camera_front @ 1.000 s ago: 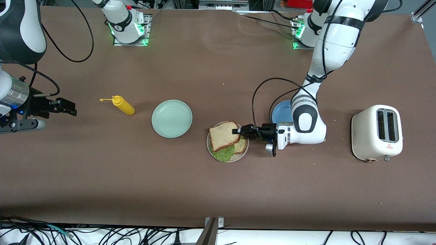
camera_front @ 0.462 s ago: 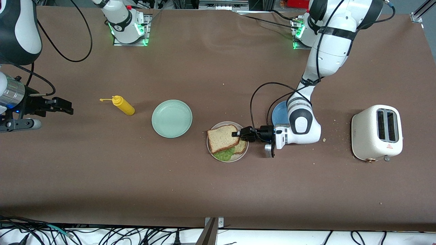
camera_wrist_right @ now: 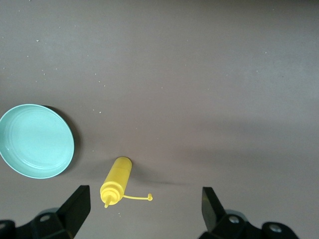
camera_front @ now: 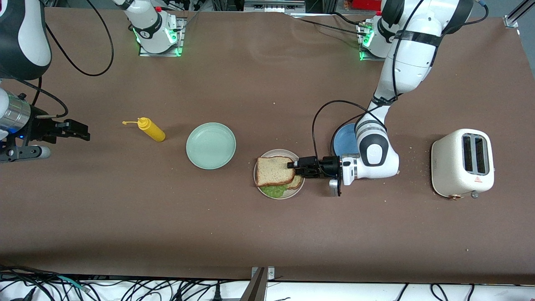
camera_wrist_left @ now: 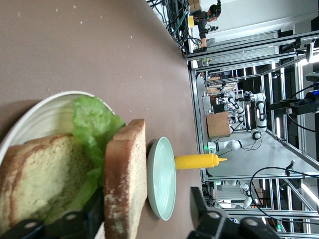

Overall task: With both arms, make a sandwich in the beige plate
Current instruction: 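Open the left gripper and draw it back over the toaster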

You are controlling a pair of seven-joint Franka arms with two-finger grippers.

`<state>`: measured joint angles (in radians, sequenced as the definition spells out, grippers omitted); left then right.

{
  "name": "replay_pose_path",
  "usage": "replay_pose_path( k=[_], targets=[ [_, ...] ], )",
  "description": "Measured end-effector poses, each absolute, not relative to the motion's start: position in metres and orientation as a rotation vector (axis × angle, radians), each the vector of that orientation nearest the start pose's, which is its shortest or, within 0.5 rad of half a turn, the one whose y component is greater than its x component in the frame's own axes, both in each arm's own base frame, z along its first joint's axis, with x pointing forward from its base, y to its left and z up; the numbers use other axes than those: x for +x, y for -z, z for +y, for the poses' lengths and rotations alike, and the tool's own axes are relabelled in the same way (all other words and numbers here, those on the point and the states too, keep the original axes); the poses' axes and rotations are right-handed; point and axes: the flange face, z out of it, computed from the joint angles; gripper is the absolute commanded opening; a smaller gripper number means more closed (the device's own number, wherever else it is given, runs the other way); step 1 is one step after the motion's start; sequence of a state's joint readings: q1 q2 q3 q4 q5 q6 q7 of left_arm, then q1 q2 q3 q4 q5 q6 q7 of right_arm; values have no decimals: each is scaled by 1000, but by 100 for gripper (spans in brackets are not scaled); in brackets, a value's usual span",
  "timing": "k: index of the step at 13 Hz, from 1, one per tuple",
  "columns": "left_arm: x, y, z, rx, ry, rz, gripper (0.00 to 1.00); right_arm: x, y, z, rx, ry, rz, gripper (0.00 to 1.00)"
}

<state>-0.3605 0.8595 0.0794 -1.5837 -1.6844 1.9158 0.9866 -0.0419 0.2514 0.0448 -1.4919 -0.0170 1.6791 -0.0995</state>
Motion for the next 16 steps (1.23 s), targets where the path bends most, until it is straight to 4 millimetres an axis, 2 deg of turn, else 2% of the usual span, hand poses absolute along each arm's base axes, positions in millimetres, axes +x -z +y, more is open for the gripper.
replay_pose_path(
  k=[3,6,7,10,12,14,16],
  targets=[
    [645,-164,-254,1811,-139,-121,100,632,-522,-3,-3138,-101,-163,99],
    [662,-184,-225,1852,-145,-74,100,632,-522,-3,-3138,-101,-163,99],
    [669,-197,-213,1901,-116,-77,100,632,-522,-3,-3138,-101,-163,99],
    [695,-262,-188,2106,-4,-91,100,632,-522,-3,-3138,-101,-163,99],
    [704,-297,-172,2230,20,-110,100,632,-522,-3,-3138,-101,-163,99],
    [706,-311,-145,2297,34,-125,100,632,-522,-3,-3138,-101,-163,99],
    [706,-321,-105,2392,69,-171,100,632,-522,-3,-3138,-101,-163,99]
  ],
)
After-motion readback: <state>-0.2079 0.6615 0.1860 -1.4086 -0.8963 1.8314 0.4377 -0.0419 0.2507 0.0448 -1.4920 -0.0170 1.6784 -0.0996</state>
